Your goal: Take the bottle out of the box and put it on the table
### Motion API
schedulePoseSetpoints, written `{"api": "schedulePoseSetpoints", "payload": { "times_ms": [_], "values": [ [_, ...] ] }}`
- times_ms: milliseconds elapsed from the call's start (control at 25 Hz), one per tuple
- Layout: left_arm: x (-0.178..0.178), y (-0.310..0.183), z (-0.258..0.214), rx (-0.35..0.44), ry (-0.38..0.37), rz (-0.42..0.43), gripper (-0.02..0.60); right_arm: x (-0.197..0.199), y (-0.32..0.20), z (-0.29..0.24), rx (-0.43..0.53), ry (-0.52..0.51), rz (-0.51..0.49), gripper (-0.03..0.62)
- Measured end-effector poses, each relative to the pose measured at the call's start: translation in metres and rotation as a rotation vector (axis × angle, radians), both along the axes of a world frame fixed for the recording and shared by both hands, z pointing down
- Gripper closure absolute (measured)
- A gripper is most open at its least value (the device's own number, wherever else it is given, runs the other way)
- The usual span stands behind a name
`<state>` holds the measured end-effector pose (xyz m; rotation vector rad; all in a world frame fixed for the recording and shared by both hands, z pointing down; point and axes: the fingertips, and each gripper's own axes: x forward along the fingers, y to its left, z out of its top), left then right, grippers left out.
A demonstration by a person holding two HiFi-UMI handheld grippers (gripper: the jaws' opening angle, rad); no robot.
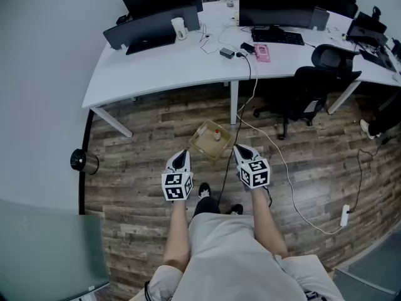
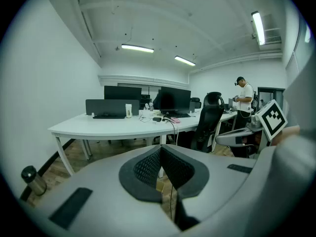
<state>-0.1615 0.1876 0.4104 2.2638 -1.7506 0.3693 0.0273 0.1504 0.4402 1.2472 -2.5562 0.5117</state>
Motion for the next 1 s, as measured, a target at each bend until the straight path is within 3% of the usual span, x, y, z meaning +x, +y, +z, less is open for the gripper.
{"api": "schedulePoseSetpoints", "payload": {
  "times_ms": [400, 720, 1000],
  "values": [
    [0.002, 0.001, 0.003, 0.011, 0.039, -0.014, 0.569, -0.001, 0.004, 0.001, 0.005, 0.017, -0.003, 0.556],
    [0.021, -0.007, 0.007, -0.001, 0.043, 0.027, 0.569, 0.017, 0.004, -0.002, 0.007, -0.063, 0.012, 0.556],
    [0.032, -0.010, 0.005, 0.018, 0.125, 0.044, 0.569, 0.033, 0.005, -0.002, 0.004, -0.108, 0.020, 0.556]
  ]
}}
